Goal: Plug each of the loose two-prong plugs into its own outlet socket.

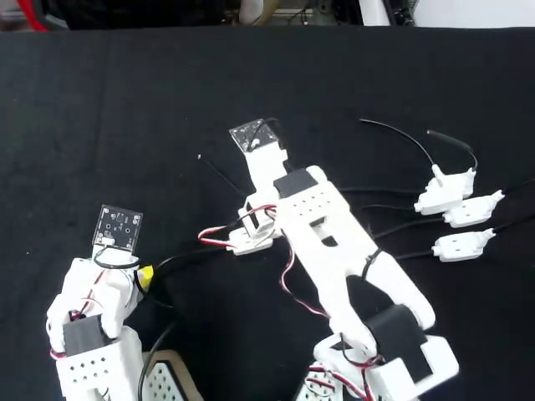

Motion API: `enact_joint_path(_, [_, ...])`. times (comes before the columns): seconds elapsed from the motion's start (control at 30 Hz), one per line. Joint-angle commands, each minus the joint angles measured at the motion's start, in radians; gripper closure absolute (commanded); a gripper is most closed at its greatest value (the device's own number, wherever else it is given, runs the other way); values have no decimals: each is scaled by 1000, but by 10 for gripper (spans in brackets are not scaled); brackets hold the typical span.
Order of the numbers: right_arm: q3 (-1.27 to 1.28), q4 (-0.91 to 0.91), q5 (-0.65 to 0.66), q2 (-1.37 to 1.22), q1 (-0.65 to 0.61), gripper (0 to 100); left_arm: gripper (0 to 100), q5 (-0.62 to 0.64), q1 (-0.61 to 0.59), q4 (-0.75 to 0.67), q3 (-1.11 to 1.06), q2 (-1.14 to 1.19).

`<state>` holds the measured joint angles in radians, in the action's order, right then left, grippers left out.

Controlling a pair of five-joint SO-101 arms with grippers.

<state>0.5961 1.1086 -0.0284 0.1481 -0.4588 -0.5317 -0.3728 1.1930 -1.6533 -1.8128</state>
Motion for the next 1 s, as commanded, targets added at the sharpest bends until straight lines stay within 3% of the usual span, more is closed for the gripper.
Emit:
enact_joint_path(0.0, [-24, -8, -8, -33, -8, 987, 707, -11, -8, 6, 7, -5])
enact_joint_path(0.97, [18, 49, 29, -36, 3, 985, 707, -11, -8, 3, 4, -5])
